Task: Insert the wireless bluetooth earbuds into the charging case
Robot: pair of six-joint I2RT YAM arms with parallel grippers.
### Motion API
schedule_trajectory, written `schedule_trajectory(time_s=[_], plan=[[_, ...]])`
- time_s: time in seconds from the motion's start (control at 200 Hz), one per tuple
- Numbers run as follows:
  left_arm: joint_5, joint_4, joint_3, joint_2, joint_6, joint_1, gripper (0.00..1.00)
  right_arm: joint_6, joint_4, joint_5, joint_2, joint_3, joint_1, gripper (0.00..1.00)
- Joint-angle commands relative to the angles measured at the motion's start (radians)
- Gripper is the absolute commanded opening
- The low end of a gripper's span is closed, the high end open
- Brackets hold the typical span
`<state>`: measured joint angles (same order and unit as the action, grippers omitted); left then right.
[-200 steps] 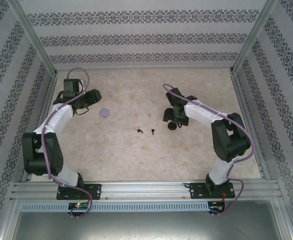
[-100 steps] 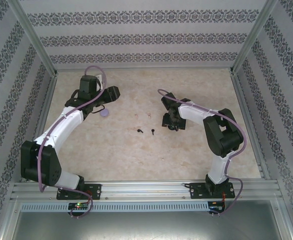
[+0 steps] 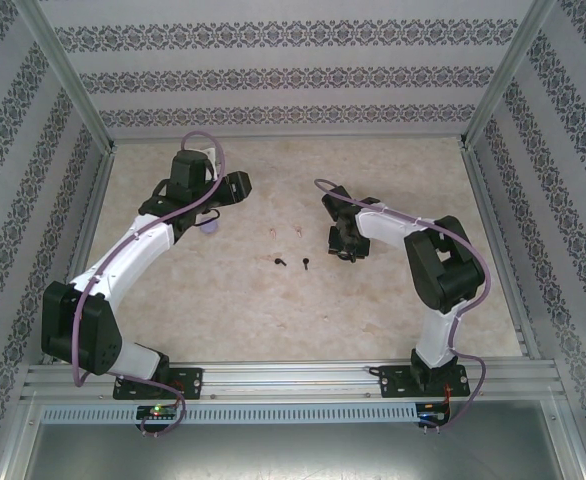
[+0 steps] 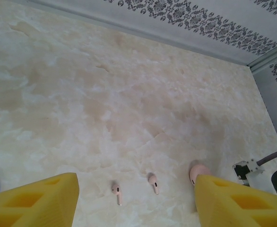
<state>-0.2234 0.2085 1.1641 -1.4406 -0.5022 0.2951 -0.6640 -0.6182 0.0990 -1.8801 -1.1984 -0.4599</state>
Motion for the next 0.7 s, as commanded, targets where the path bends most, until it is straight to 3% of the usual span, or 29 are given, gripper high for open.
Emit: schedule_trajectory(time_s=[0.0, 0.305, 0.475, 0.694], plan=[[0.024, -0.027, 0.014, 0.027, 0.007, 0.017, 0.65, -0.007, 0.017, -0.009, 0.037, 0.040, 0.009, 0.37], [-0.029, -0.220, -0.206, 0.116, -0.013, 0.039, 0.66, -0.073, 0.032, -0.077, 0.291, 0.129, -0.022, 0.32], [-0.105, -0.507, -0.385, 0.121, -0.059, 0.062, 0.65, -0.173, 0.047, -0.166, 0.383, 0.058, -0.024, 0.33], [-0.215, -0.893, -0.491, 0.034, -0.092, 0.116, 0.65, -0.365, 0.078, -0.206, 0.400, -0.087, -0.048, 0.32]])
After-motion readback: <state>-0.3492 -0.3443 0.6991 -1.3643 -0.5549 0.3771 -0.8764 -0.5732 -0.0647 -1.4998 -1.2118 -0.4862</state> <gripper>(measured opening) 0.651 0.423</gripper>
